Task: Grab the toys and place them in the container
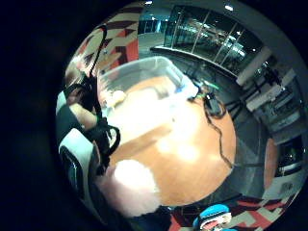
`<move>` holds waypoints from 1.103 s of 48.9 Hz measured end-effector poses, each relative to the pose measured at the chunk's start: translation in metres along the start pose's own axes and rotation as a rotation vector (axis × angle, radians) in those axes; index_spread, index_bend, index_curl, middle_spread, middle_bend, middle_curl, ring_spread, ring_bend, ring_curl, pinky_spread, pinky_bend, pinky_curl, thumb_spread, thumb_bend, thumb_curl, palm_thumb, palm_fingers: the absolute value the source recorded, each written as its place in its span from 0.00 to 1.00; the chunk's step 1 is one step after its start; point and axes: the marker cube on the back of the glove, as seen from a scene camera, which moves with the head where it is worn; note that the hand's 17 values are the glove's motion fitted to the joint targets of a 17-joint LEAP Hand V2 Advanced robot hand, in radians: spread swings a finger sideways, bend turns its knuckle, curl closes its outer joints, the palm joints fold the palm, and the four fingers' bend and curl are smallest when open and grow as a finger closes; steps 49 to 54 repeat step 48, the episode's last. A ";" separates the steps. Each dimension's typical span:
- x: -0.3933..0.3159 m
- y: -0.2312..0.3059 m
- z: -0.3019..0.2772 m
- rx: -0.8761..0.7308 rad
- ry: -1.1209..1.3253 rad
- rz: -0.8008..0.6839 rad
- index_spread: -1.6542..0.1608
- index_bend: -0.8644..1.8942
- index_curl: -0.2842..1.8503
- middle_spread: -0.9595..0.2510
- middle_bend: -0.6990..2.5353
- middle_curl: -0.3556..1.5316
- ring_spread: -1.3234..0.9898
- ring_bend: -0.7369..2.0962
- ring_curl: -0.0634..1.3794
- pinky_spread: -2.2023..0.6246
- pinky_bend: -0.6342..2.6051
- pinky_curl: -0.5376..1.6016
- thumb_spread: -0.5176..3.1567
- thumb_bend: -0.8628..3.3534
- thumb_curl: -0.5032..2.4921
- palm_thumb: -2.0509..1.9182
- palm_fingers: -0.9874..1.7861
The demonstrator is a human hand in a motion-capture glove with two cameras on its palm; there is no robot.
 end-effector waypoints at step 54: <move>0.070 0.013 -0.020 -0.042 -0.009 -0.004 0.76 0.40 0.27 0.83 0.27 0.36 0.58 0.39 0.19 0.78 0.49 0.40 0.50 0.20 0.32 0.57 0.34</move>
